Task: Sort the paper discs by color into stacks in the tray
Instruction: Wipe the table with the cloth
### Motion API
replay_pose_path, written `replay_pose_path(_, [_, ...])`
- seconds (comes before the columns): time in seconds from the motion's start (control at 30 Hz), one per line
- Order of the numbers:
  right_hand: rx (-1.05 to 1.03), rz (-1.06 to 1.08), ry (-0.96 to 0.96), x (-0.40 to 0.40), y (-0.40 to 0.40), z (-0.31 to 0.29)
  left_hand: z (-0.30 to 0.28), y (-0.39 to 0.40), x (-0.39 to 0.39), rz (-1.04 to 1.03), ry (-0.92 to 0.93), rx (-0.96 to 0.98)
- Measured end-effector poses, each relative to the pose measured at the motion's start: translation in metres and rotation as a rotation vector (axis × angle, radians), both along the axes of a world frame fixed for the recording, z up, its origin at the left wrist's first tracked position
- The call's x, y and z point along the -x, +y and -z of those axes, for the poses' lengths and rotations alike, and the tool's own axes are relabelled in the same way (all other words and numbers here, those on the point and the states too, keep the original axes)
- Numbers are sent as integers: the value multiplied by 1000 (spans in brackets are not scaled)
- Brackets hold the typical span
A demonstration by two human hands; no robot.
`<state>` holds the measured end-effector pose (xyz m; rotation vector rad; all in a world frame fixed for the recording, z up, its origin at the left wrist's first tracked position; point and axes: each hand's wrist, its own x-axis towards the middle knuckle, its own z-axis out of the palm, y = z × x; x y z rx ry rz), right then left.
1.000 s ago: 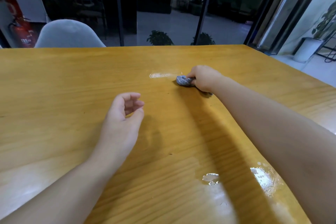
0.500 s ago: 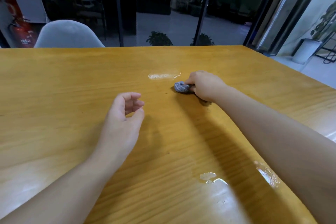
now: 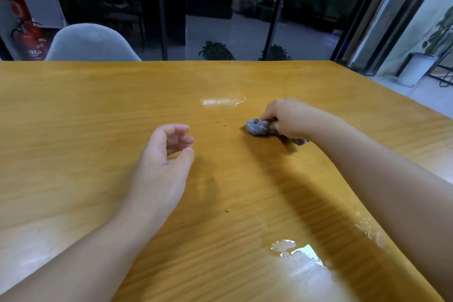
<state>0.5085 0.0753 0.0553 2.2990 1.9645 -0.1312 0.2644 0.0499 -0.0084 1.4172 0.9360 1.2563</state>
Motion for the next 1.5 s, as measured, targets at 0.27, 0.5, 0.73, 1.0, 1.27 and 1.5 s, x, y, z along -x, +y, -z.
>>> replay_pose_path(0.27, [-144,27,17,-1,44,13,0,1,0,8,5,9])
replay_pose_path(0.5, [-46,26,61,-4,-36,11,0,1,1,11,0,16])
replay_pose_path(0.73, [-134,128,62,-24,8,17,2,1,-1,19,-20,11])
replay_pose_path(1.0, [-162,89,137,-3,15,25,1,2,-2,-1,17,-5])
replay_pose_path(1.27, [-224,-87,264,14,-73,16,0,2,-1,3,19,8])
replay_pose_path(1.5, [-628,375,332,-45,13,27,2,3,-1,19,-3,14])
